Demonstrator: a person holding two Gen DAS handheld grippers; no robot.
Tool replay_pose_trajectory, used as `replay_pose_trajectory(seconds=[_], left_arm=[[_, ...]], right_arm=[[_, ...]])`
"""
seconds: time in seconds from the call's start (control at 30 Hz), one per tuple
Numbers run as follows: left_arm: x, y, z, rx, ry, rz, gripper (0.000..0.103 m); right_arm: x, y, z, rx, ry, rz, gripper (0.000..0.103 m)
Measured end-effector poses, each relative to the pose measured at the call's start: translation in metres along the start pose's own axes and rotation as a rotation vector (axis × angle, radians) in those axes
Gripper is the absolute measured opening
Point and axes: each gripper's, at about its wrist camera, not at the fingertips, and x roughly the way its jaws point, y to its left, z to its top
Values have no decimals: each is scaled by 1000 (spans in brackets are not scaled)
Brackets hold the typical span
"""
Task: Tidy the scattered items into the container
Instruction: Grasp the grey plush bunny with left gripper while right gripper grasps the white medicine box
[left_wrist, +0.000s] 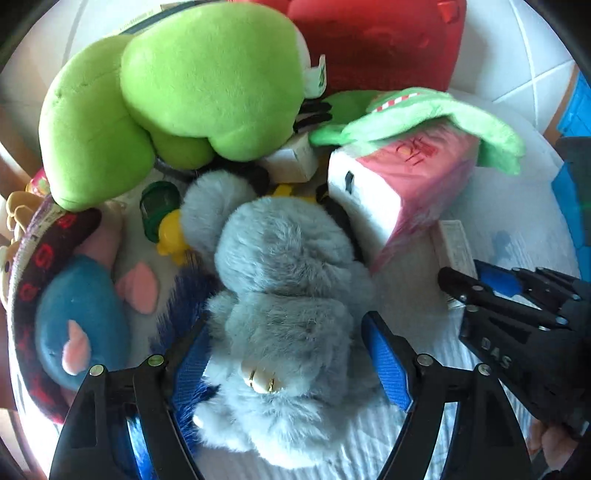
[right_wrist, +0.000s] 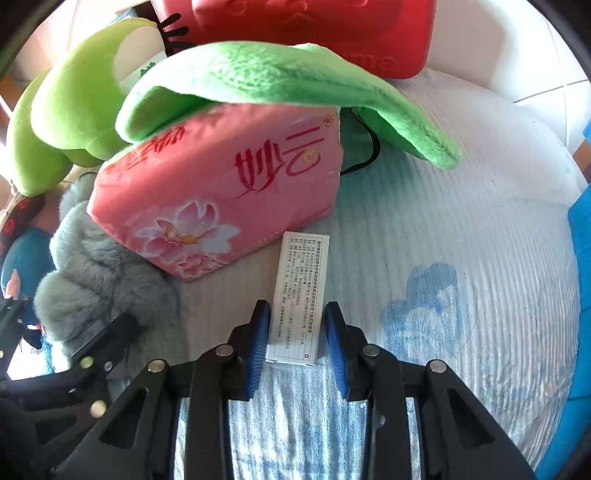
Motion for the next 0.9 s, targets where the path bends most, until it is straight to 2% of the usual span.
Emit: replay_pose_trajectory(seconds=[0.03, 0.13, 0.23, 0.3, 0.43, 0.53, 0.9], left_arm=[[7, 1, 1, -12, 10, -1, 57], [18, 4, 7, -38, 29, -13, 61], [20, 6, 14, -55, 20, -22, 71], [20, 9, 17, -63, 10, -38, 71], [16, 4, 19, -37, -11, -67, 46], [9, 2, 19, -23, -17, -42, 43], [-73, 15, 12, -39, -127, -38, 43]], right_arm=[[0, 1, 1, -1, -1, 2, 29], [-1, 4, 7, 1, -11, 4, 29], [-2, 9, 14, 4, -25, -1, 29], [-2, 13, 17, -9, -30, -14, 29], [-2, 22, 20, -32, -41, -46, 29], [-8, 22, 20, -14, -40, -35, 28], [-85, 40, 10, -29, -135, -2, 28]])
